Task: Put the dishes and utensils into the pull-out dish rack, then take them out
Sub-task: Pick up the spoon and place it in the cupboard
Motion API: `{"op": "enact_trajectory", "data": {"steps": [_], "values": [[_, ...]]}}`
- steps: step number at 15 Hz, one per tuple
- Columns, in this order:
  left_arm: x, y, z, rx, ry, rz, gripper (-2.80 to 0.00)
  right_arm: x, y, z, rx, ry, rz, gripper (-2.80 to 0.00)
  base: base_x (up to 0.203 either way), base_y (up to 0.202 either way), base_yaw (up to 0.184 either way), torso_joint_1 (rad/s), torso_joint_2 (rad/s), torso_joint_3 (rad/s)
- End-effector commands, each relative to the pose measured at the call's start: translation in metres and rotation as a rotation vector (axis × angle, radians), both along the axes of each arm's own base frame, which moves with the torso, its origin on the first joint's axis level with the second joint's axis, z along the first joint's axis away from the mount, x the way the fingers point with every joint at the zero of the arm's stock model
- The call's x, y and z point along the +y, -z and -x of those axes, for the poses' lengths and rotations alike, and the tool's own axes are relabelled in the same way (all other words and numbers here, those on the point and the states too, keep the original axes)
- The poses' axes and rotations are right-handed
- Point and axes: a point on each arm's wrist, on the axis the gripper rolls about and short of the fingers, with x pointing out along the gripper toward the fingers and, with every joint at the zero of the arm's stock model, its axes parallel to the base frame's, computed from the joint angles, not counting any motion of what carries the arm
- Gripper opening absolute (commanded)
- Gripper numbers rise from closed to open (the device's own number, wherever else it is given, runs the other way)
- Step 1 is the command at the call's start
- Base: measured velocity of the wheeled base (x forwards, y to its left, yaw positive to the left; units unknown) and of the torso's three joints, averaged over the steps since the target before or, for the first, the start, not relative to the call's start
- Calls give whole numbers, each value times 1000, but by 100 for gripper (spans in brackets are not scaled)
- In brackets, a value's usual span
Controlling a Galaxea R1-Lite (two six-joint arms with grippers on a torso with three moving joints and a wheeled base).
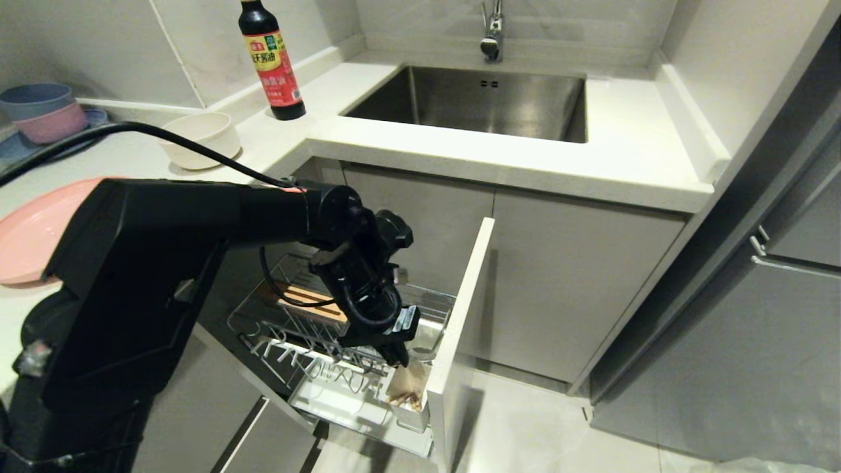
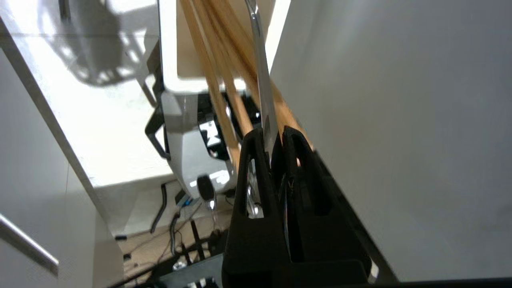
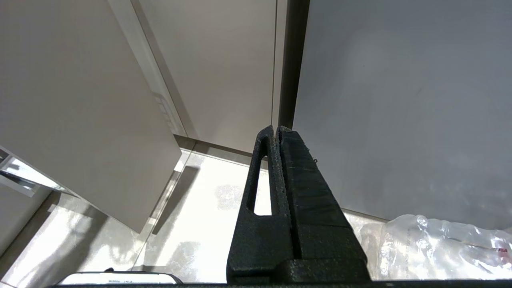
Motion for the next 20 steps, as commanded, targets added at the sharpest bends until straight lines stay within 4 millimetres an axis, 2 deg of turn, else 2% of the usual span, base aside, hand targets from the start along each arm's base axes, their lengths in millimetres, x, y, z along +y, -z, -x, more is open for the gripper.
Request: {"op": "enact_trajectory", "data": {"steps": [1,8,20], "values": [[-2,8,-4,9,-2,-4,-280,0,0,0,1,-1,0,-280,0,0,0,0,0,0],[-7,25,-16,-24,-4,9,-280,0,0,0,1,0,0,-280,0,0,0,0,0,0],[-11,36,-23,-40,-3,16,-280,0,0,0,1,-1,0,-280,0,0,0,0,0,0]]}}
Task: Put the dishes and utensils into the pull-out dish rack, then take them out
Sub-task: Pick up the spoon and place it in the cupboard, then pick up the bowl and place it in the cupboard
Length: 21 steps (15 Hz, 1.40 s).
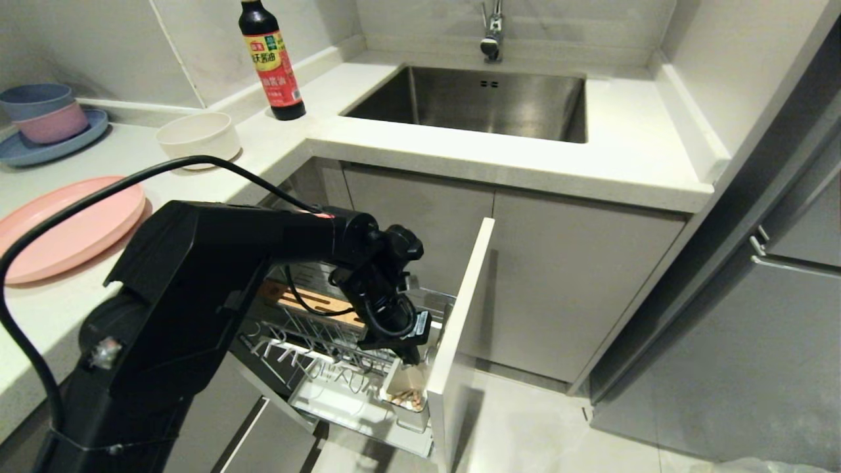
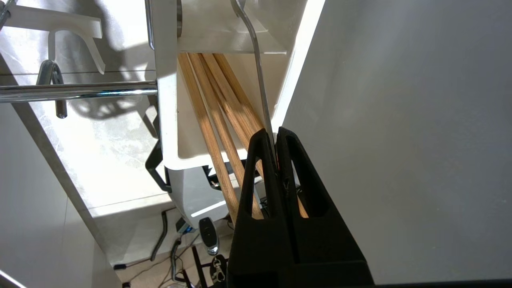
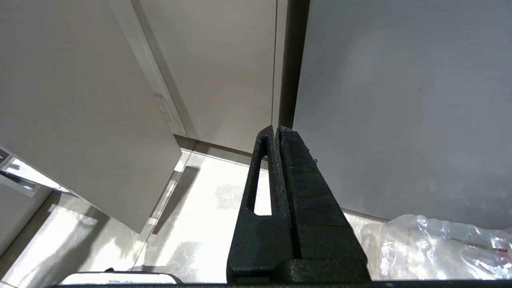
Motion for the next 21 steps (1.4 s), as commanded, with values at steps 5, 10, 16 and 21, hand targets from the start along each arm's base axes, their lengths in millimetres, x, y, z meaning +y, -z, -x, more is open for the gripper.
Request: {"op": "enact_trajectory", "data": {"steps": [5,10,16,21], "values": [[1,-4,2,2,-4,-2,0,0,0,0,0,0,0,-280,0,0,0,0,0,0],[7,-34,12,-44,-7,22,0,0,0,0,0,-1,0,-280,0,0,0,0,0,0],[29,-108,49,-180,-35,20,-280,0,0,0,1,-1,0,-280,0,0,0,0,0,0],[59,-175,101,-342,-105,35,-280,0,0,0,-1,-1,0,-280,0,0,0,0,0,0]]}}
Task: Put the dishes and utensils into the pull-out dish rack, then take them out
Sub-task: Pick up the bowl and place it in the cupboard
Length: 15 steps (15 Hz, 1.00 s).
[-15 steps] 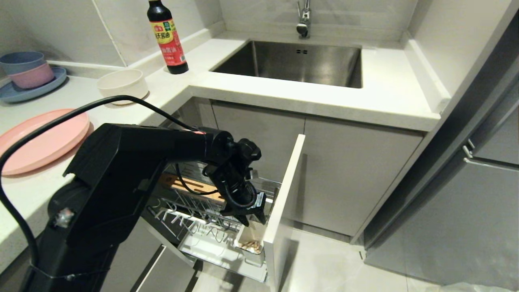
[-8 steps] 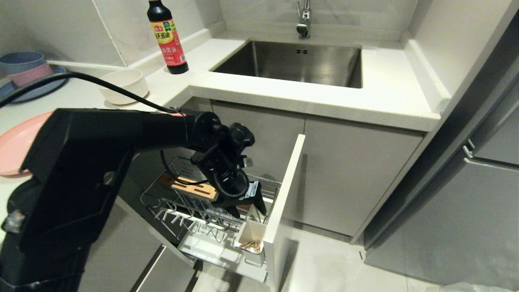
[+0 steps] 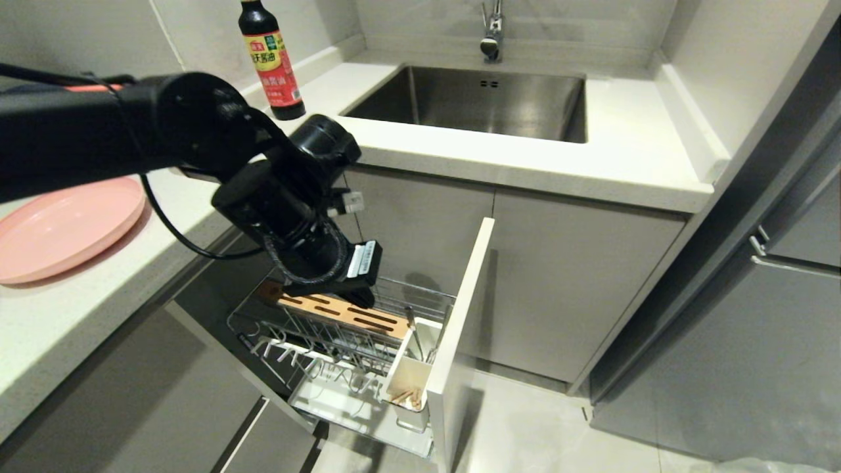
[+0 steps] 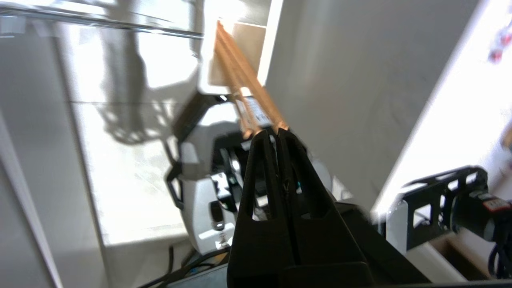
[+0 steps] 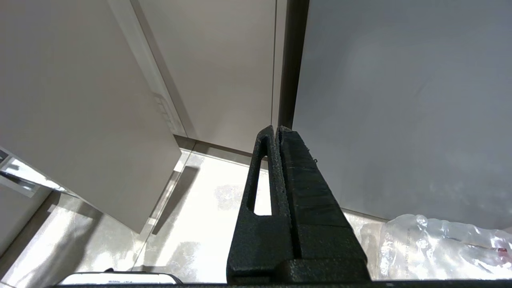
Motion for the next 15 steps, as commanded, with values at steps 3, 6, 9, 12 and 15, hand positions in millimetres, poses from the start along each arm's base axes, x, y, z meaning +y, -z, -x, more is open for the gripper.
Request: {"op": "enact_trajectory", "data": {"steps": [3,6,9,12,15], "values": [[38,-66,55,-232,-94,-4,-280,0,0,0,1,-1,0,-280,0,0,0,0,0,0],[74,-96,79,-378,-207,-27,-280,0,0,0,1,-1,0,-280,0,0,0,0,0,0],[105,-114,89,-483,-287,-53,-280,0,0,0,2,-1,0,-280,0,0,0,0,0,0],[132,-127,86,-612,-352,-98,-280,0,0,0,0,-1,0,-280,0,0,0,0,0,0],[150,-136,81,-704,-382,-122,-280,0,0,0,0,-1,0,-280,0,0,0,0,0,0]]}}
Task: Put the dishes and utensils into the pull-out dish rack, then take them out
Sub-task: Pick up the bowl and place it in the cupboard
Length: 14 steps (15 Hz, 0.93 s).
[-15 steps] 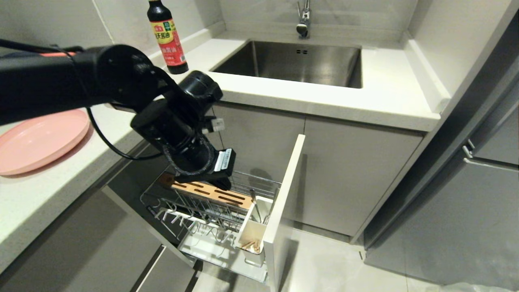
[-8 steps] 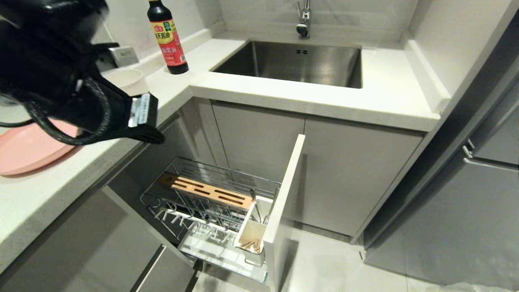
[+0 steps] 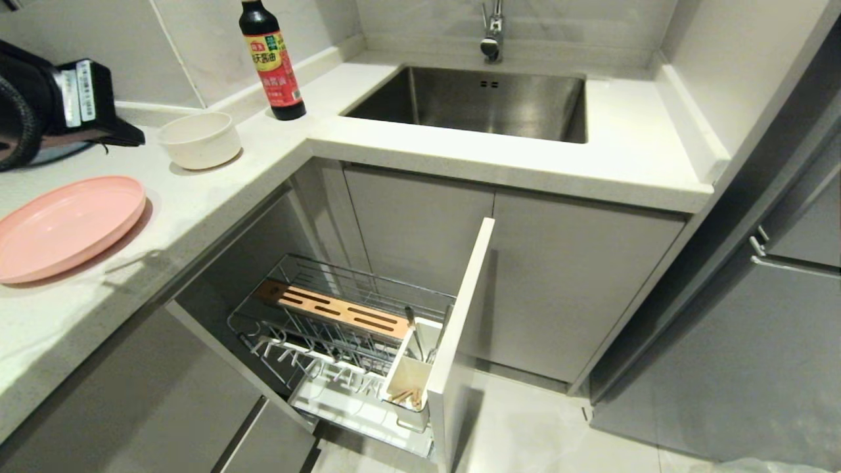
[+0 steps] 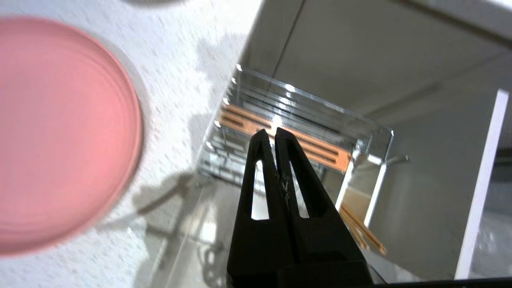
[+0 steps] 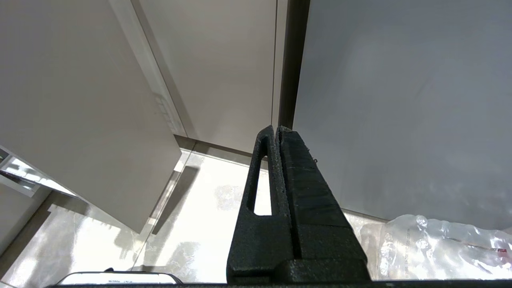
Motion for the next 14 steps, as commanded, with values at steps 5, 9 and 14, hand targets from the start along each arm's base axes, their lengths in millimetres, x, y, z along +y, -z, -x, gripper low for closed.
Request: {"op": "enact_trajectory", "data": {"steps": [5,9,14], "values": [[40,-4,-34,-130,-24,-22,-280,0,0,0,2,0,0,-280,0,0,0,0,0,0],[56,12,-77,-152,-58,-64,-280,0,0,0,1,-1,0,-280,0,0,0,0,0,0],[53,23,-112,-201,-52,-90,0,0,0,0,0,0,0,-280,0,0,0,0,0,0]]}}
